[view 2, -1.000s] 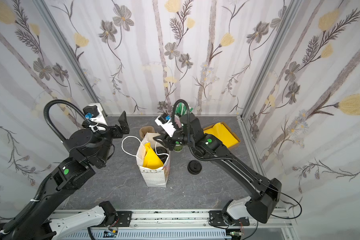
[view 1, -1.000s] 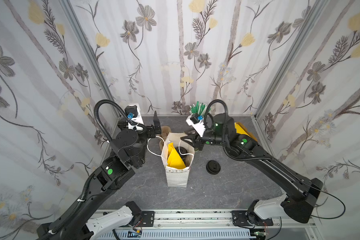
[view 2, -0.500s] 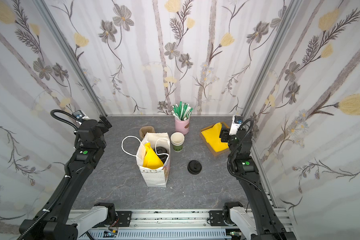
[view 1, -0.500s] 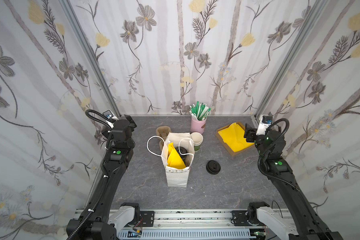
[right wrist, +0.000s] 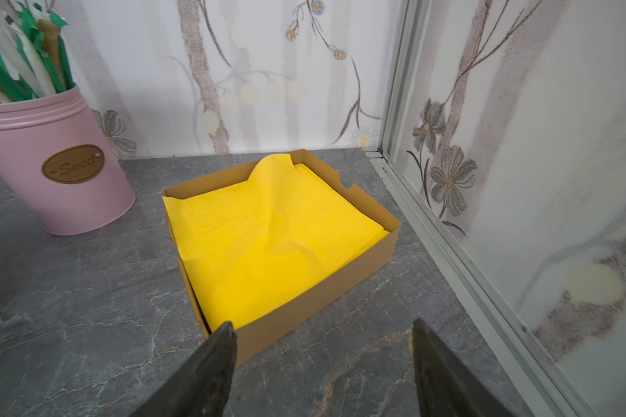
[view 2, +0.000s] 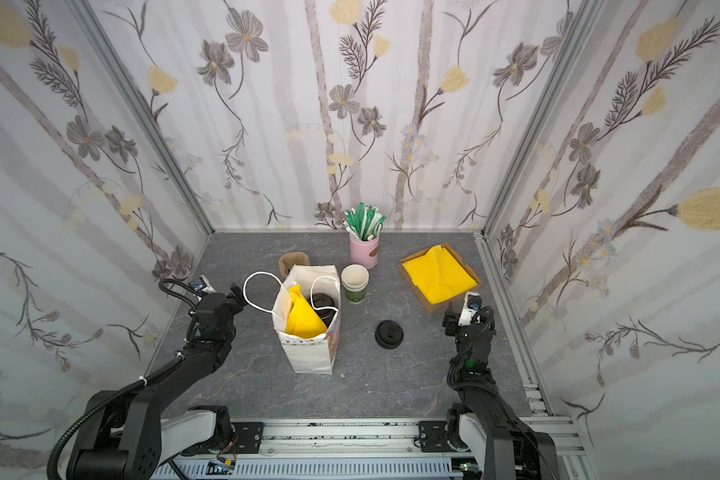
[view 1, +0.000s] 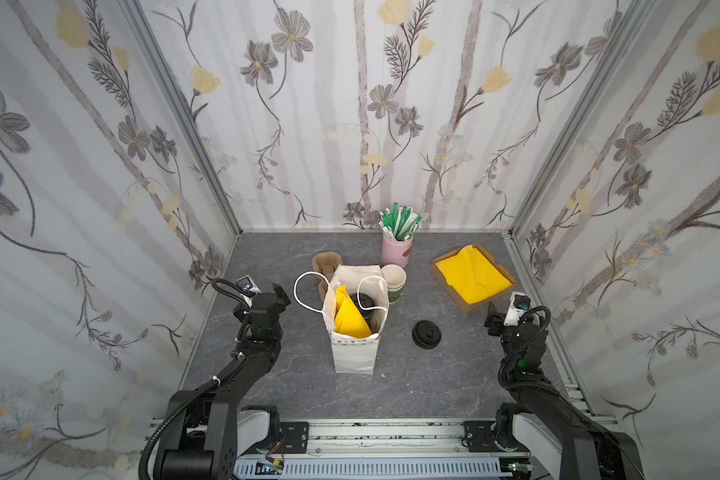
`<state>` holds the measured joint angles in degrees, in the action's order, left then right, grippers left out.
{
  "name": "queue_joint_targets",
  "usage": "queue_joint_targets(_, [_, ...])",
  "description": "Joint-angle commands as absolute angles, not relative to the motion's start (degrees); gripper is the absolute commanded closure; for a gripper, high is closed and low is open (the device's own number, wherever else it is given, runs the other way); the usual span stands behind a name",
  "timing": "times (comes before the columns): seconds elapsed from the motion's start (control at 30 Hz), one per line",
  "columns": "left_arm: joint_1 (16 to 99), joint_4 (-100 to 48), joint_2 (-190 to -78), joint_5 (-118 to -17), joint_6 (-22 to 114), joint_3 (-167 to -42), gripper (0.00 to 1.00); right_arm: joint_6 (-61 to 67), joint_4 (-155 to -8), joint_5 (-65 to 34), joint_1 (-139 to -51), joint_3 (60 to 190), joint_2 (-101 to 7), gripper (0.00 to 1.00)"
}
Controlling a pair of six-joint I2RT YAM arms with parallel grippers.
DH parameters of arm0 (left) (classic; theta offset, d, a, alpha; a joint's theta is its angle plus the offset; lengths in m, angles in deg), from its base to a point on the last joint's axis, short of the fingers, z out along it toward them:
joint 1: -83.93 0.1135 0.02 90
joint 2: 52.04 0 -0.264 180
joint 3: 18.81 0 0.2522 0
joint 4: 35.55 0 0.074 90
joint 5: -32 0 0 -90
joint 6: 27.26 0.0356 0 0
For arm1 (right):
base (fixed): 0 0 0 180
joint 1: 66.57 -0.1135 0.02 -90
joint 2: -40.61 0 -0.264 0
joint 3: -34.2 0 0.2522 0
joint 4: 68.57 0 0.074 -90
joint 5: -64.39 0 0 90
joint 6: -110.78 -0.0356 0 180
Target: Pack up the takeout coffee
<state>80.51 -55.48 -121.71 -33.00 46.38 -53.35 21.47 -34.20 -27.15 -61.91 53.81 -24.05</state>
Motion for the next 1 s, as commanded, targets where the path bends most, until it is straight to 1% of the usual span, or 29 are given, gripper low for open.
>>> queue_joint_targets(0.0, [80.24, -69.84, -125.30, -37.51, 46.92, -51.13, 0.00, 21.26, -15.50, -21.55, -61.83, 52.80, -27.62, 0.24])
queue_joint_targets(0.03, [80.15, -72.34, -126.70, -39.26, 47.76, -50.39, 0.00, 20.53, -13.96, -20.09, -61.83, 53.30, -29.55, 0.24])
queue_joint_targets(0.13, [80.07, -77.77, -129.81, -44.54, 50.70, -48.79, 0.00, 18.20, -16.39, -17.53, -61.66, 56.70, -32.42, 0.22])
queue_joint_targets(0.17, [80.08, -79.97, -130.82, -45.68, 51.49, -47.99, 0.00, 16.87, -13.77, -16.83, -61.44, 56.56, -33.78, 0.22])
queue_joint_targets(0.27, [80.59, -80.91, -131.15, -48.48, 52.38, -47.90, 0.00, 16.28, 0.39, -13.45, -61.21, 53.41, -41.61, 0.22])
queue_joint_targets(0.33, [80.59, -82.20, -130.31, -50.85, 53.38, -46.82, 0.00, 13.85, 14.34, -15.81, -61.01, 50.61, -48.61, 0.19])
queue_joint_targets(0.37, [80.59, -83.28, -129.75, -51.92, 54.05, -45.90, 0.00, 12.57, 16.05, -15.20, -59.75, 49.93, -48.82, 0.18])
queue_joint_targets(0.43, [80.50, -86.69, -128.57, -52.37, 56.54, -43.83, 0.00, 11.39, 12.91, -19.09, -59.28, 48.71, -45.83, 0.18])
queue_joint_targets(0.5, [80.70, -91.57, -128.51, -47.88, 57.92, -42.14, 0.00, 10.81, 15.26, -20.95, -59.29, 47.60, -46.33, 0.16])
queue_joint_targets(0.53, [81.20, -93.15, -129.00, -46.50, 58.21, -42.04, 0.00, 10.77, 17.76, -21.02, -59.28, 47.47, -47.84, 0.12])
queue_joint_targets(0.6, [82.30, -94.15, -131.27, -47.56, 57.62, -42.77, 0.00, 10.36, 20.61, -20.60, -59.19, 47.31, -49.42, 0.01])
queue_joint_targets(0.67, [82.26, -98.22, -135.12, -49.35, 57.95, -42.49, 0.00, 11.03, 15.95, -20.69, -59.24, 48.18, -47.63, 0.00])
queue_joint_targets(0.77, [82.32, -110.30, -143.24, -49.00, 57.98, -40.58, 0.00, 11.71, 12.85, -22.50, -60.35, 49.80, -47.35, 0.00])
queue_joint_targets(0.83, [83.13, -105.33, -142.33, -47.69, 56.30, -41.94, 0.00, 12.35, 10.31, -24.65, -61.48, 50.53, -46.50, 0.00])
queue_joint_targets(0.97, [81.42, -101.94, -143.04, -42.58, 57.02, -44.59, 0.00, 12.48, 11.08, -24.42, -61.47, 50.44, -46.67, 0.00])
